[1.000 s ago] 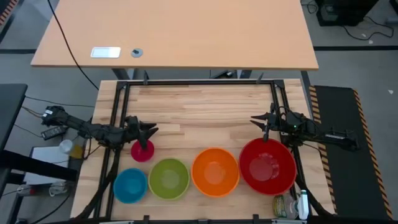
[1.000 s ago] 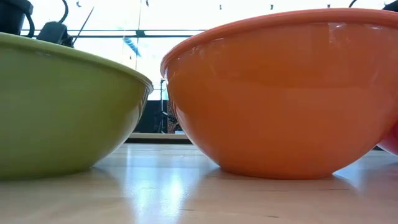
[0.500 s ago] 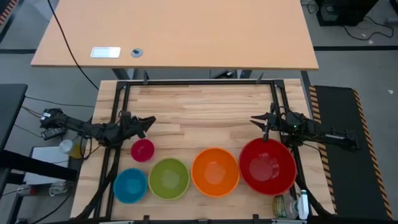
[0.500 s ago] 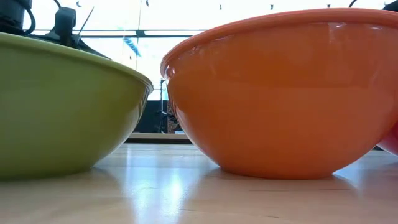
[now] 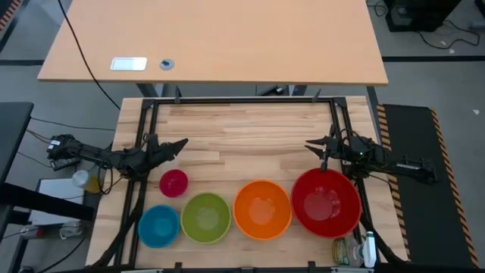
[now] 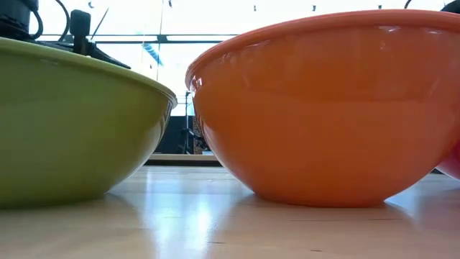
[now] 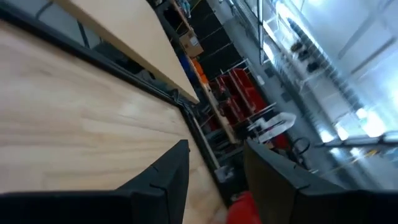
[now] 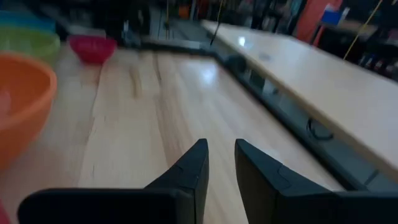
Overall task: Nest bowls inside each other
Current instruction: Stack the orange bowl on top of the red bowl
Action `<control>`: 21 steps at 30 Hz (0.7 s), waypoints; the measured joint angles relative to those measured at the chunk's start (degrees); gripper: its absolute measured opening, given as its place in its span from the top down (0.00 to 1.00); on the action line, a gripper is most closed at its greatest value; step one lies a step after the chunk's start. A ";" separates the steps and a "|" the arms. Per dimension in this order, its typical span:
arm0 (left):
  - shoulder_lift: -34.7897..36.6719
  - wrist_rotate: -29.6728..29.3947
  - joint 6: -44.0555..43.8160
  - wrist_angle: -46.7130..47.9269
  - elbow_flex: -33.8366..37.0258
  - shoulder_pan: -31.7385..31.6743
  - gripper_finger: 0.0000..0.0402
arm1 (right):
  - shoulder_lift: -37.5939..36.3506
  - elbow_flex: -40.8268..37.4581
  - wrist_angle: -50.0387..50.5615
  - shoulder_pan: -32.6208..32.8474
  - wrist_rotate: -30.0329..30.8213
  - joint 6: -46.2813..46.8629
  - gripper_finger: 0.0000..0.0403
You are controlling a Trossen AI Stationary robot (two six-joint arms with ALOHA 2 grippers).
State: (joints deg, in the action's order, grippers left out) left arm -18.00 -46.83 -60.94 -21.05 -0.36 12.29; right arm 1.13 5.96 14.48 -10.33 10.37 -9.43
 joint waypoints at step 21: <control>-0.32 0.40 13.95 -5.32 -7.75 -2.16 0.62 | 3.25 1.63 -55.29 -0.11 9.15 43.81 0.78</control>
State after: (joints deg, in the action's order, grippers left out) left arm -18.32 -46.43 -47.00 -26.37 -8.11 10.14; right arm 4.38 7.59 -40.81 -10.44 19.52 34.38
